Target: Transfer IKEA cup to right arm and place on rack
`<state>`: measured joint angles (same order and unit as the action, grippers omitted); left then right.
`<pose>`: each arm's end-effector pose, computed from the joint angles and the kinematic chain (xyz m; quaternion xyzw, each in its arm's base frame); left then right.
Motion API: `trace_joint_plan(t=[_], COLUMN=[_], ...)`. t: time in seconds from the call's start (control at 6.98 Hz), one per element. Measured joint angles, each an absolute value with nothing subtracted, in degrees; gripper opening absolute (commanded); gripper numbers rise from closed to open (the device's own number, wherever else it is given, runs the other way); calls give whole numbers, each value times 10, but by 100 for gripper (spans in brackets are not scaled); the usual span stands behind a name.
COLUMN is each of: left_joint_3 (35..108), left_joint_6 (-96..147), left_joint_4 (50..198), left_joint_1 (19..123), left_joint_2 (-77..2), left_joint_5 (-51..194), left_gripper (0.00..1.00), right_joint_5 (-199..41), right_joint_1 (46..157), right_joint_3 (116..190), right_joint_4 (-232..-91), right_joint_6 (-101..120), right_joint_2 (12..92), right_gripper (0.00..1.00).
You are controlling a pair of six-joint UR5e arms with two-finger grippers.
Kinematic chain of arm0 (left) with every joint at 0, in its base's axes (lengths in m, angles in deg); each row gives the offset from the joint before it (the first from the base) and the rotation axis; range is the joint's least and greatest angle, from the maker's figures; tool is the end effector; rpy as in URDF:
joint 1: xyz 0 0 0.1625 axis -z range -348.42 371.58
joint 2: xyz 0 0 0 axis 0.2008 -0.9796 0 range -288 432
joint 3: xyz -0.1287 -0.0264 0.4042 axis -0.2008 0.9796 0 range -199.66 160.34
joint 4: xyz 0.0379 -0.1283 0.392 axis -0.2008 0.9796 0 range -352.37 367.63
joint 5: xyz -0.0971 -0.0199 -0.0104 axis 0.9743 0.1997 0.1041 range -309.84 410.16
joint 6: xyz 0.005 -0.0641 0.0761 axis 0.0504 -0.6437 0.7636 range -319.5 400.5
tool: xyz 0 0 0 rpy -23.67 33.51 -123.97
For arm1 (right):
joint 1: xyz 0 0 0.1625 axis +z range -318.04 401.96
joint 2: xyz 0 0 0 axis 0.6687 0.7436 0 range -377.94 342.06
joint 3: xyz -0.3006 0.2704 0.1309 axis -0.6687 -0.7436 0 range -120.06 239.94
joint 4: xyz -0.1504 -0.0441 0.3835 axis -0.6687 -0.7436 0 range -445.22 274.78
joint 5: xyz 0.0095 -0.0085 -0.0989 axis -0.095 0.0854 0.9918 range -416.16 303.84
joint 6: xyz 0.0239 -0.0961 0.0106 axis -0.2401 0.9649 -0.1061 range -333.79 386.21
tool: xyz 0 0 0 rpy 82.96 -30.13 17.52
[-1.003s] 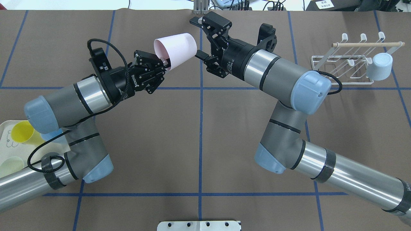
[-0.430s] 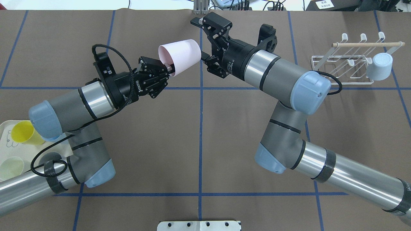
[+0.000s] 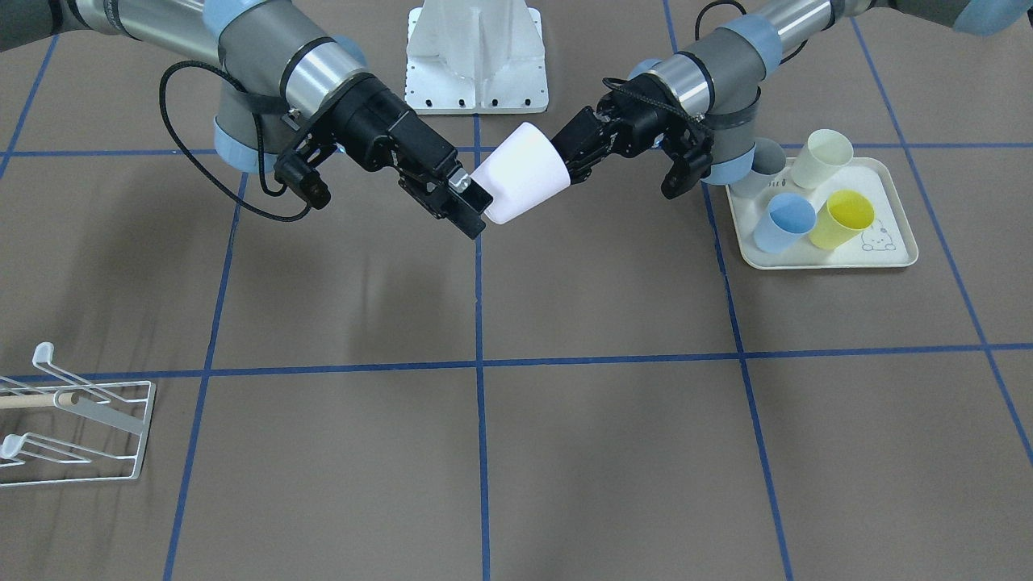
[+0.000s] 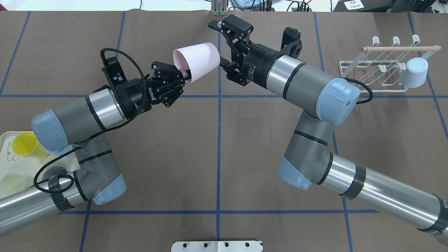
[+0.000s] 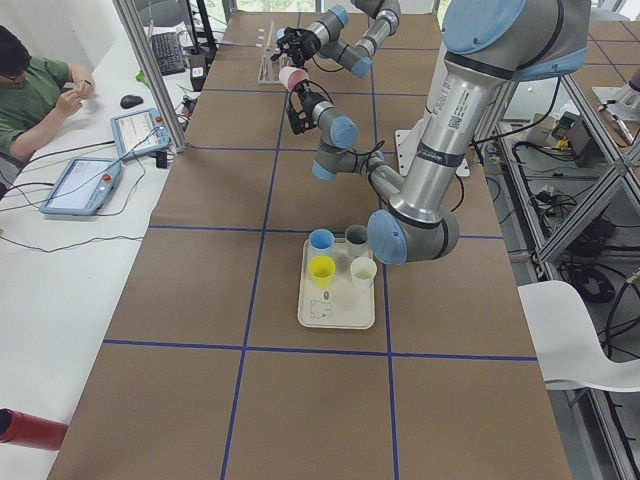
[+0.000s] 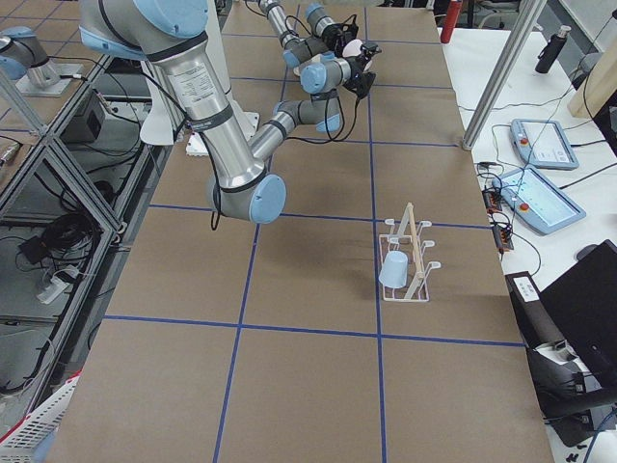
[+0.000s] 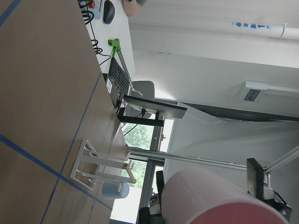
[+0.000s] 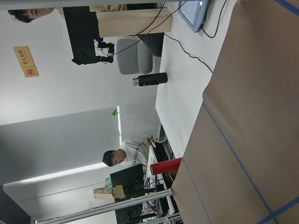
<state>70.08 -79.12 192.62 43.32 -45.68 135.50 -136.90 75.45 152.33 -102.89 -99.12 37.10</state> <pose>0.4154 -0.4232 0.2209 0.0357 0.8751 -0.2762 0.3958 -0.4300 -0.4634 0.1459 0.0334 -0.8155 0.3788 0.4363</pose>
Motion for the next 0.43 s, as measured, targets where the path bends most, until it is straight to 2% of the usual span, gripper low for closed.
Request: trace_joint_plan(t=[0.43], left_joint_3=[699], left_joint_6=[-792], left_joint_4=[1923], left_joint_1=[432], left_joint_2=[-461], left_joint_5=[1355], left_gripper=[0], right_joint_5=[-1369], right_joint_1=[753], right_joint_3=[1523], right_joint_4=[-1029], right_joint_6=[-991], right_joint_2=[371], right_gripper=[100])
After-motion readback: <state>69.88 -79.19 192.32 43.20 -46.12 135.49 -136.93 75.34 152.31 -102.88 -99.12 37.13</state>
